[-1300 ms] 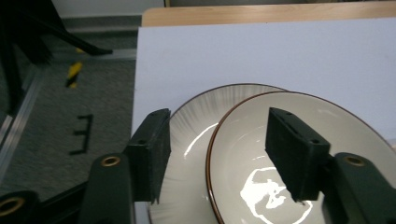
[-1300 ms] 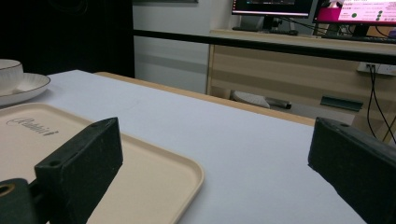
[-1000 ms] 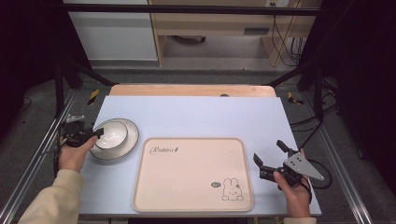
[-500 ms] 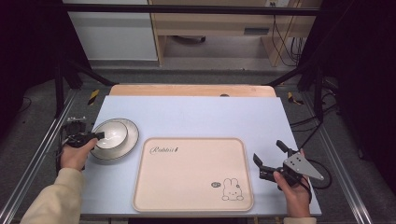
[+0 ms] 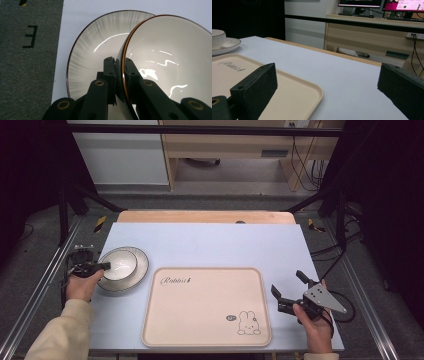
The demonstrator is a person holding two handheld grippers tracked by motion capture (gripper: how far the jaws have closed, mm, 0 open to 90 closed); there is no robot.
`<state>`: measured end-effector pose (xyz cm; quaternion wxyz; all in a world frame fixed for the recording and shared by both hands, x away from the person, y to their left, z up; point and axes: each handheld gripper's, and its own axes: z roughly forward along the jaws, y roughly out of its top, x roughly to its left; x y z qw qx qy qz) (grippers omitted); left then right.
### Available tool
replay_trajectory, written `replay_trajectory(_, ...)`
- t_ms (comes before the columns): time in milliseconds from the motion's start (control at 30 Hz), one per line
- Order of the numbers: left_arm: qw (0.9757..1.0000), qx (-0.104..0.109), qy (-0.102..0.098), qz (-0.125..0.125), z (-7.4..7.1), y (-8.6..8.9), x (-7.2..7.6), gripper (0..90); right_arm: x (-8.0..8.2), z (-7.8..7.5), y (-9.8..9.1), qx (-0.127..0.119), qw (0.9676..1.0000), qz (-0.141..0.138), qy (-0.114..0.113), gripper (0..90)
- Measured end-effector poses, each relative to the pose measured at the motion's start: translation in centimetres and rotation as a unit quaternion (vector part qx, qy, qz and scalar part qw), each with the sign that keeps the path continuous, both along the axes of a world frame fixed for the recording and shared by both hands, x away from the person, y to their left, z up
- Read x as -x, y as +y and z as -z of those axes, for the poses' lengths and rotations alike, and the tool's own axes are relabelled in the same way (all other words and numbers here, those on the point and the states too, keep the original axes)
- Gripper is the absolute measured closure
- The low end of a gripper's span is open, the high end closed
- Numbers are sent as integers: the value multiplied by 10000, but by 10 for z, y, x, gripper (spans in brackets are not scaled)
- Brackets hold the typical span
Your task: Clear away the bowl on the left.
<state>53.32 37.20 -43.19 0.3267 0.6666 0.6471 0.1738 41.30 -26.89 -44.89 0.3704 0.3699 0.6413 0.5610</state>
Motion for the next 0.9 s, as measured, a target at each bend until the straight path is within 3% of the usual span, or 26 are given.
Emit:
replay_trajectory(167, 9999, -113, 1, 45, -6, -4, 3, 825, 0, 0, 0, 9, 10000, -1, -5, 29)
replay_trajectory(367, 9996, 164, -197, 83, -14, -9, 6, 825, 2, 0, -1, 13, 10000, 15, -10, 29)
replay_trajectory(700, 9976, 242, -463, 454, -26, -29, 9, 825, 4, 1, -3, 0, 10000, 54, -4, 29)
replay_trajectory(900, 9960, 249, -514, 681, -28, -41, 11, 825, 2, 4, -6, 4, 10000, 79, 45, 29)
